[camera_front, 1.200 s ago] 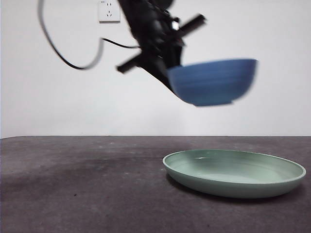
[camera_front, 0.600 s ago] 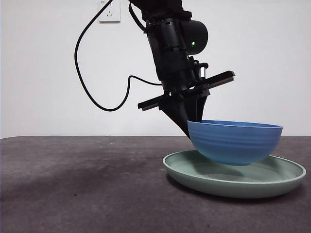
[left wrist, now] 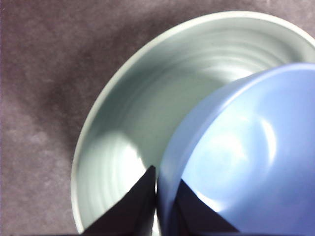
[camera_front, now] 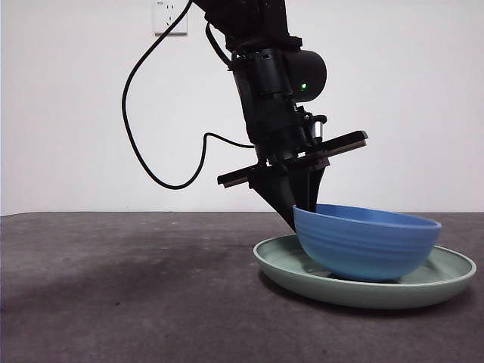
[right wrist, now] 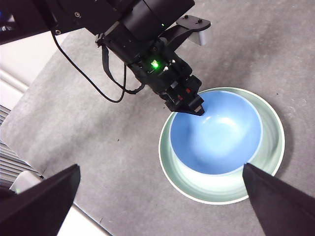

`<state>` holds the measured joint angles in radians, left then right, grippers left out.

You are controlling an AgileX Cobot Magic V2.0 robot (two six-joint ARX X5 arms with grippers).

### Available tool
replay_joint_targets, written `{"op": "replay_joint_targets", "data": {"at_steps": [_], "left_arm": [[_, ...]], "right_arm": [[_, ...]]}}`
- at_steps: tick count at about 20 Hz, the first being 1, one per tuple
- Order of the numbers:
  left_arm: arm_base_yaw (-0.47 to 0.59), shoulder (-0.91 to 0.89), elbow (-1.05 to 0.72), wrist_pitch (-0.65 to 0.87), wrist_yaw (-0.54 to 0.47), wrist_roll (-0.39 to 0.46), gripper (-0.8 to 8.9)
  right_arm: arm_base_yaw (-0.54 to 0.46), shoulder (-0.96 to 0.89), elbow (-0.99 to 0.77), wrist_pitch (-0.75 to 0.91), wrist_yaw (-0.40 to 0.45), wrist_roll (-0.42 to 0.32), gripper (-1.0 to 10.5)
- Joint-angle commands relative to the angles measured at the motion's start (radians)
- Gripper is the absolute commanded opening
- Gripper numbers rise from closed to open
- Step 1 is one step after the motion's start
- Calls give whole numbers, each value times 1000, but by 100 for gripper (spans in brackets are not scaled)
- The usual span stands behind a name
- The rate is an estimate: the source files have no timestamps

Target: Pick up the blue bowl, put it on the green plate, put it on desk

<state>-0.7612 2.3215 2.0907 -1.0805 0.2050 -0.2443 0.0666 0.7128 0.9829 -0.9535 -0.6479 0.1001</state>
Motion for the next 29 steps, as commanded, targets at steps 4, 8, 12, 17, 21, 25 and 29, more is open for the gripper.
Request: {"op": "replay_joint_targets", "data": {"at_steps": [4,8,12,17,21,25,29], "left_arm": [[-9,21,31,8,-3,19,392],[-2,21,53,-8,-3,16,506],[10,21,148,-71,-3,29,506],[44,21,361,-290,-21,87,502],[61,-3,509,-387,-51,100,501],[58,-127,522,-391,-51,105,499],[52,-308,506,-394,-168,117,495]], "right_arm": [[3,3,15,6,1,-10,582],[3,3,15,6,1,-10,582],[3,3,15,6,1,-10,582],[3,3,14,2,0,-10,582],[3,3,15,2,0,-10,582],[3,3,15,0,0,-10,582],[3,3,15,0,0,-10,582]]}}
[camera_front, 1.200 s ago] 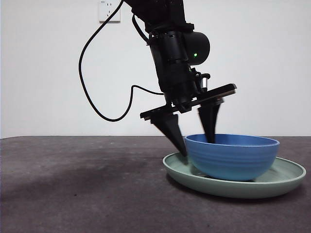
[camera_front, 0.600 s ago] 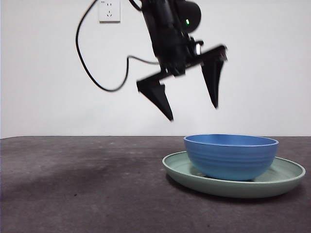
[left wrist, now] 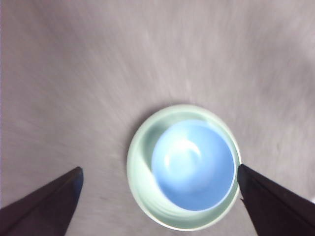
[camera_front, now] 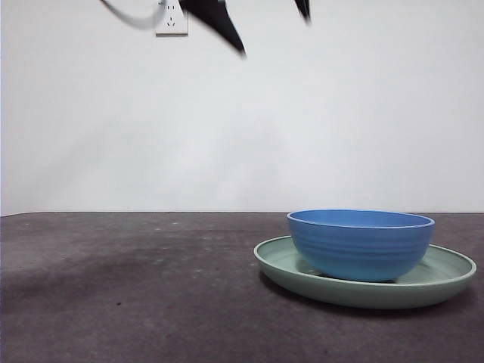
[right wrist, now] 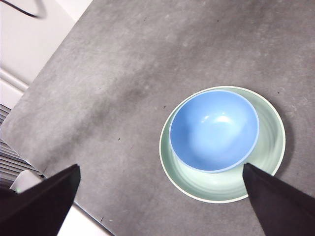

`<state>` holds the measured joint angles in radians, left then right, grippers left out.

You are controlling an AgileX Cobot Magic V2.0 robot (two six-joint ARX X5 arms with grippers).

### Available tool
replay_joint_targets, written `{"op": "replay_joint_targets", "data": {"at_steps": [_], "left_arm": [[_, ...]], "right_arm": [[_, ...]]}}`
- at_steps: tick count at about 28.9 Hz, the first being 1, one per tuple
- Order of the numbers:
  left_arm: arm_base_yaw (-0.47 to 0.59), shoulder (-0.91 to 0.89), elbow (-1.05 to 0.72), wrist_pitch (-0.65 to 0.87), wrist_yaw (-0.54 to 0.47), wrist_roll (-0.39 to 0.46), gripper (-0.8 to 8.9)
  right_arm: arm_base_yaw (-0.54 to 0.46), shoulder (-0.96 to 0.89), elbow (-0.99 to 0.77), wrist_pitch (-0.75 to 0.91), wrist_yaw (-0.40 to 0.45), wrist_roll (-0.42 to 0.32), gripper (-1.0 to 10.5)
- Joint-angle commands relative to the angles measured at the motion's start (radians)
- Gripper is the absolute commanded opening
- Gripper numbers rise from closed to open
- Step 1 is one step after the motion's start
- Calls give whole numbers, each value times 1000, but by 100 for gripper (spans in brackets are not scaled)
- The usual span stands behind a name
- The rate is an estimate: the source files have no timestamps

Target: Pick up the blue bowl, put it on the green plate, put it on desk

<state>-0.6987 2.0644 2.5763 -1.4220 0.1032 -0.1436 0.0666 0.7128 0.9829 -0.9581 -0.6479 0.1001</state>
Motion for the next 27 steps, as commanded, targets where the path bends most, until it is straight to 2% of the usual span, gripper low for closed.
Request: {"op": "replay_joint_targets", "data": {"at_steps": [1,5,6,8,12,16,22,24,27], "left_arm": [[-11,-103,9,-54,-114,18,495],[-8,-359,-117,-54,-147,34,495],[-8,-436,-173,-54,-186,39,495],[-8,-602,-319,-54,-256,39,495],[-8,-949,-676,-53,-288,15,495],[-8,-1226,-975,-14,-390,-38,495],[-8,-1572,-1309,294,-371,-61,495],[-8,-1670,-1430,301,-322,-83,495],[-9,-1729,-1542,289,-216,-68,494]], "right_arm": [[3,3,14,4,0,-10,582],[3,3,15,1,0,-10,582],[3,3,14,-1,0,-10,582],[3,3,15,-5,0,-10,582],[3,3,15,-8,0,-10,582],[3,3,15,-8,0,-10,582],[3,3,15,-8,0,-10,582],[3,3,15,-9,0,-11,582],[3,3,15,-8,0,-11,582]]}}
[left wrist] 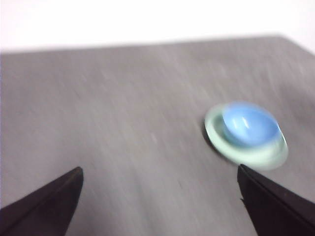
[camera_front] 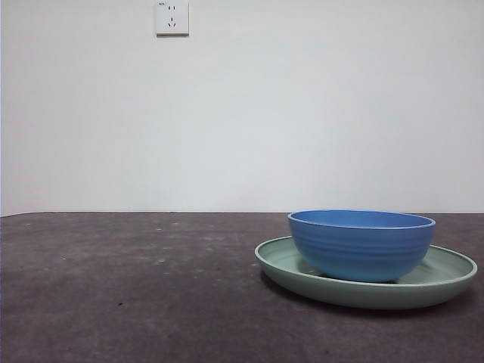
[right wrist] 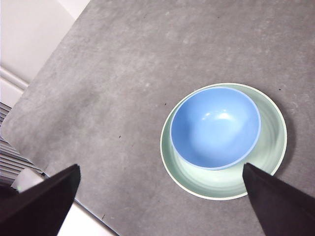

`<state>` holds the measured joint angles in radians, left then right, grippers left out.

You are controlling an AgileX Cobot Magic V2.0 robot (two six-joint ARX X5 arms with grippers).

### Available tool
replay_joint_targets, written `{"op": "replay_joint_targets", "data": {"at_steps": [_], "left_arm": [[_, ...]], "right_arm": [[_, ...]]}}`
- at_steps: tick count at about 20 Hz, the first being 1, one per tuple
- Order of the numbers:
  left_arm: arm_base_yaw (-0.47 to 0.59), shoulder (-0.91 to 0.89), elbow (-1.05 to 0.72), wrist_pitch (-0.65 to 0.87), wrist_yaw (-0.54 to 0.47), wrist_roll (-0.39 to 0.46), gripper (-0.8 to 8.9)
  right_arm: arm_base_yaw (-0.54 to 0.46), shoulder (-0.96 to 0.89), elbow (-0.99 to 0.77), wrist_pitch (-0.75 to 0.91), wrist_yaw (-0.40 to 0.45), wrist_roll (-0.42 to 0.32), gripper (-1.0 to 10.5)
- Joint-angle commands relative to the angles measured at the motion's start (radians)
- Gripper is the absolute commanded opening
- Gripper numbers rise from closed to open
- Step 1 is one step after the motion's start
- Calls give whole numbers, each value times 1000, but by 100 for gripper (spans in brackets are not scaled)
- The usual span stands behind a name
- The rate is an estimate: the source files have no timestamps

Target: Pick up the blue bowl, put it on the green plate, put it on desk

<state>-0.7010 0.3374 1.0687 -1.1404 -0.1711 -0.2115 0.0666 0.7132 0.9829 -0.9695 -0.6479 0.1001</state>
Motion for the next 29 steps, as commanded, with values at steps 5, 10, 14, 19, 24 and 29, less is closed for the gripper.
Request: {"op": "replay_joint_targets", "data": {"at_steps": [5,10,14,19,24,29], "left_arm": [[-6,-1,-77,5,159,0,492],[-6,2,-77,21,159,16,492],[-6,2,-77,19,160,24,492],[-6,2,-77,19,160,24,492],[-6,2,-77,19,160,24,492],[-6,2,-77,19,160,24,492]], "right_arm": [[3,3,14,-8,1,-6,582],[3,28,14,-67,31,35,581],[3,127,14,-173,201,35,579],[3,365,14,-164,304,-40,577],[3,560,14,-72,369,-71,516],[2,693,14,39,369,-85,482]]}}
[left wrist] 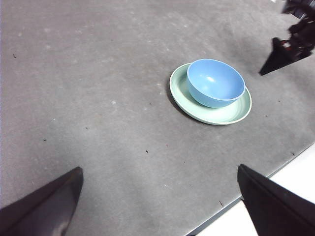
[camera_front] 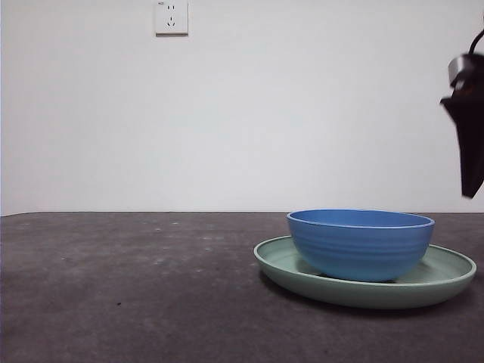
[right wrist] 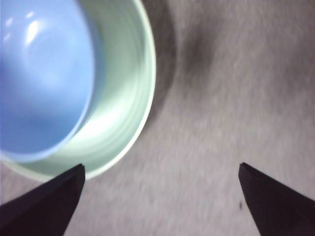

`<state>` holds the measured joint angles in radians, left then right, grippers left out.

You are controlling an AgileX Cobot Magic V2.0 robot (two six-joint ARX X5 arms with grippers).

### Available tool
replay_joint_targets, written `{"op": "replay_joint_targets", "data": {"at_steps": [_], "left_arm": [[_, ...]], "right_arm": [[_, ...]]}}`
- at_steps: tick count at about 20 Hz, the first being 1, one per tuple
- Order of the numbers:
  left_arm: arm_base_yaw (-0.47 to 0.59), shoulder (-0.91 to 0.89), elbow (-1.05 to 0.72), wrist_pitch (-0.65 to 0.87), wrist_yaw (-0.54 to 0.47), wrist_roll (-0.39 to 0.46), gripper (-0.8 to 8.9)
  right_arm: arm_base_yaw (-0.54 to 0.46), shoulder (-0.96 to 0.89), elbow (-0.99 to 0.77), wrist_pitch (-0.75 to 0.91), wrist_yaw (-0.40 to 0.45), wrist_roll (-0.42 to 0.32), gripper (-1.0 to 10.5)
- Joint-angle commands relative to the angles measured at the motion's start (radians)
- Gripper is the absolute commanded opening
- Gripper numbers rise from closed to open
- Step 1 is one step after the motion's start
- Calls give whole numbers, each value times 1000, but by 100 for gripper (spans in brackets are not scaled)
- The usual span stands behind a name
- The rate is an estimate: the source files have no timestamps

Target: Pick up the blue bowl, put it on the green plate, put it on desk

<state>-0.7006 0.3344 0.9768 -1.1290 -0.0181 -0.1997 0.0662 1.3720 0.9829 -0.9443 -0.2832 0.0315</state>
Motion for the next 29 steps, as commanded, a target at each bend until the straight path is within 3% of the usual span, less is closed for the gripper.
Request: {"op": "replay_joint_targets", "data": {"at_steps": [1,3,6,11,14,17,21,24,29], "left_arm": [[-6,5,15,7,7,11,492],[-6,5,15,7,7,11,492],[-6,5,15,7,7,11,492],[-6,5,15,7,7,12,492],[-6,5,15,7,7,12,492],[-6,5,15,7,7,12,492],[-6,5,15,7,7,11,492],[-6,5,15,7,7,11,492],[-6,5,15,7,7,11,492]], "right_arm": [[3,56,14,29,4,-21,482],[3,93,14,68,4,-21,467],[3,140,14,120,2,-33,356],[3,208,14,165,-12,-41,355],[3,233,14,204,-88,-40,317],[4,259,14,219,-94,-40,314],[4,306,14,234,-105,-40,223],[4,334,14,250,-185,-40,197],[3,344,14,260,-191,-40,12]]}}
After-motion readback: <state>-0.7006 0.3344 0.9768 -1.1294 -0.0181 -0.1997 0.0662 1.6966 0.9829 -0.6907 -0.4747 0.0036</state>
